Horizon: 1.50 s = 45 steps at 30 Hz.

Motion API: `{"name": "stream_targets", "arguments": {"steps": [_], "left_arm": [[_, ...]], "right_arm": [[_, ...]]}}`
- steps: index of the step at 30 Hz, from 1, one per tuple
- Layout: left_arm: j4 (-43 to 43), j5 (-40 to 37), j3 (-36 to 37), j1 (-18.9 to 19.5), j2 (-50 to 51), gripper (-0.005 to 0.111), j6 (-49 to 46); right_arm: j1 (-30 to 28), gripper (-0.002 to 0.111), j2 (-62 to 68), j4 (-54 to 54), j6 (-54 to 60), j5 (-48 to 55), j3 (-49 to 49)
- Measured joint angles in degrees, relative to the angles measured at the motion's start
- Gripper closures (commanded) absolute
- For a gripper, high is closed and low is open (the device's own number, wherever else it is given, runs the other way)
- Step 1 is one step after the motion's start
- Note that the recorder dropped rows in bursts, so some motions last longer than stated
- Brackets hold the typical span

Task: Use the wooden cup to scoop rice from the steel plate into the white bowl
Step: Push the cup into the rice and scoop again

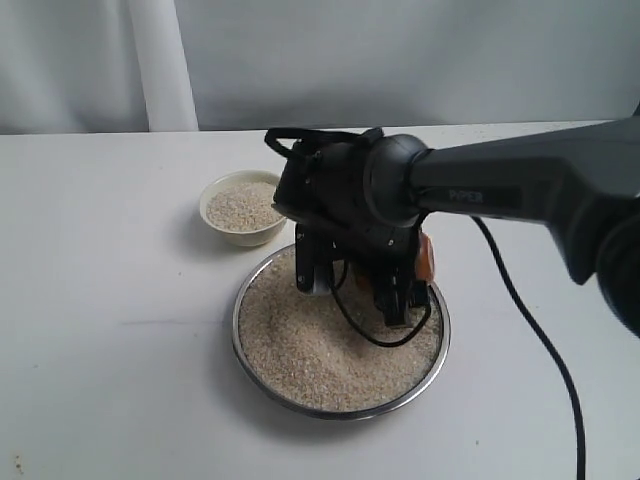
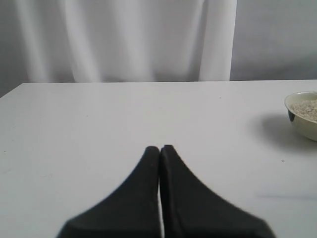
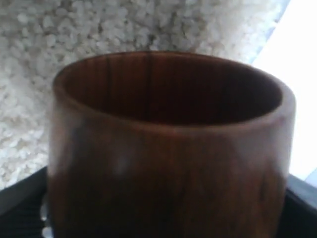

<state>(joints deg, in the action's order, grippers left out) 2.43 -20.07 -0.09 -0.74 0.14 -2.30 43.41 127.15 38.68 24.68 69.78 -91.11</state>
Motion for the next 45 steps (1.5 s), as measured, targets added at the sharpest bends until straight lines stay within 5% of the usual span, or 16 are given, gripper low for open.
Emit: {"name": "stream_targets", "arguments": {"steps": [45], "left_arm": [[0.0, 0.0, 0.0, 0.0, 0.0, 0.107, 0.0]], "right_arm": [[-0.05, 0.108, 2.19, -12.1, 4.25, -14.94, -0.78]]}}
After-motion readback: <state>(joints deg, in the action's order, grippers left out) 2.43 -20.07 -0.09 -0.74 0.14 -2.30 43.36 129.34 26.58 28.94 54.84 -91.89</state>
